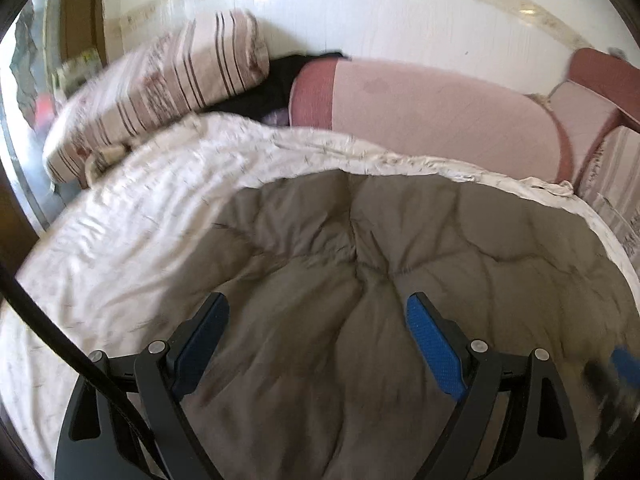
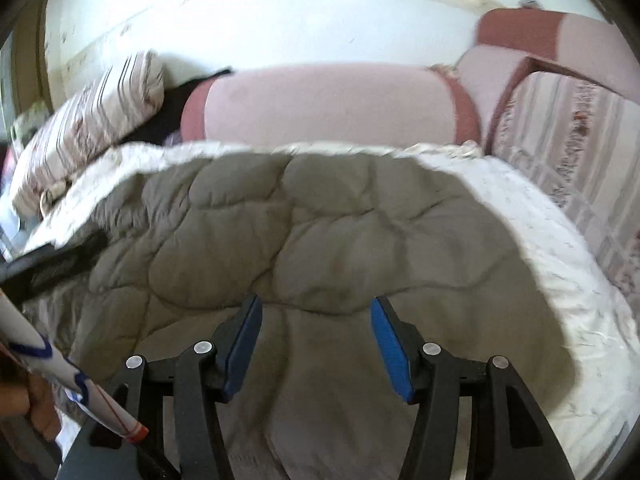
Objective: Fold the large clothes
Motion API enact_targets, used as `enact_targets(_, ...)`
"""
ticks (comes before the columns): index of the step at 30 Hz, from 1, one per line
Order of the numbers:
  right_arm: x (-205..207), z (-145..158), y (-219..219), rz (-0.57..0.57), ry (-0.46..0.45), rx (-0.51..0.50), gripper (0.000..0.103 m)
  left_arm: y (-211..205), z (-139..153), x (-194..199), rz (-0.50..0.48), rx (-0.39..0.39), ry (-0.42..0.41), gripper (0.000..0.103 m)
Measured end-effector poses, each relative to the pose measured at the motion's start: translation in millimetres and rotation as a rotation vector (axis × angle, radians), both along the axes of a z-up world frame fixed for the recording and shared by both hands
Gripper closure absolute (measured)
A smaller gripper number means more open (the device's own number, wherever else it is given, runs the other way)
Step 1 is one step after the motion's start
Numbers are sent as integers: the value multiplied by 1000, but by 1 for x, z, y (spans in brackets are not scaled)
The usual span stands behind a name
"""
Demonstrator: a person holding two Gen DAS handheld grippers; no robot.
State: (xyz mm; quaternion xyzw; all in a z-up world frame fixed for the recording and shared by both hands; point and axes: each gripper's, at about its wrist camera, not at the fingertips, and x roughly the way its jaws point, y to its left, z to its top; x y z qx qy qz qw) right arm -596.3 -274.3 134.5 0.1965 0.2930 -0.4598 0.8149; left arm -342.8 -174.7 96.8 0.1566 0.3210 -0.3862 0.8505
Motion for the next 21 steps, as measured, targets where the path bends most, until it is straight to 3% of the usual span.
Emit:
enact_targets(5,-69,3,33,-125,-26,-2,38,69,3,-31,23,-28,29,13)
enact_targets(9,-94,-20,35,-181,27,69,38,84,-26,-41,30,62,46,13)
enact_targets(11,-96,-32,28,-183,34,111,38,82,-40,-38,37,98,56,12)
enact_targets(14,-83,-47,19,-176,73,149,36,71,-51,-35,36,124,9,4)
enact_targets(21,-66,-52,24,-199,146,86,33,66,-55,-37,43,117,-58,2)
